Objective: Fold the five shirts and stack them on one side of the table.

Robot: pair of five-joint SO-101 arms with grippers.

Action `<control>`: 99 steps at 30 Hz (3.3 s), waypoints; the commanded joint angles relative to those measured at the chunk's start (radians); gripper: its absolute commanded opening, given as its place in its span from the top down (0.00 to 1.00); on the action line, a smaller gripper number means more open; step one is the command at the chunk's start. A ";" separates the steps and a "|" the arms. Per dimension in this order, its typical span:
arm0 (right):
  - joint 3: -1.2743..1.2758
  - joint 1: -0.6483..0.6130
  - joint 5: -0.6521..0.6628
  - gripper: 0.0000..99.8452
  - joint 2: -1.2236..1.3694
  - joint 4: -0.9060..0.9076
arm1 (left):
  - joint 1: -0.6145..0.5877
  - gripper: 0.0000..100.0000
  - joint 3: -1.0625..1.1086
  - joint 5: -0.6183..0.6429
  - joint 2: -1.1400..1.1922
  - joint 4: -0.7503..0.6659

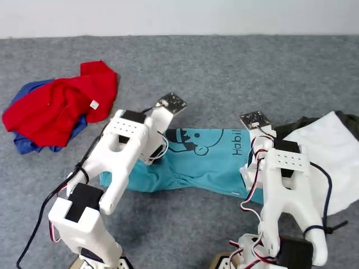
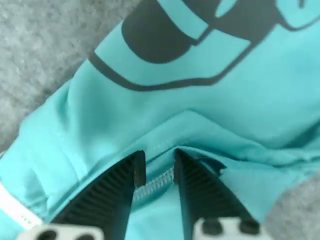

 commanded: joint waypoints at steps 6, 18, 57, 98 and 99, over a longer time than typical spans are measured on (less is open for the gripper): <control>-0.006 -0.012 -0.012 0.83 -0.002 -0.001 | 0.012 0.90 0.053 0.011 -0.014 -0.130; -0.006 -0.012 -0.012 0.83 -0.002 -0.001 | 0.003 0.90 -0.035 0.006 -0.336 0.140; -0.006 -0.077 -0.012 0.83 -0.002 0.001 | -0.270 0.90 0.426 -0.051 -0.463 -0.186; -0.307 0.113 0.025 0.99 0.358 -0.004 | -0.193 0.89 0.119 -0.011 -0.463 0.213; -0.327 0.131 0.025 0.99 0.360 -0.002 | -0.193 0.89 0.119 -0.011 -0.463 0.213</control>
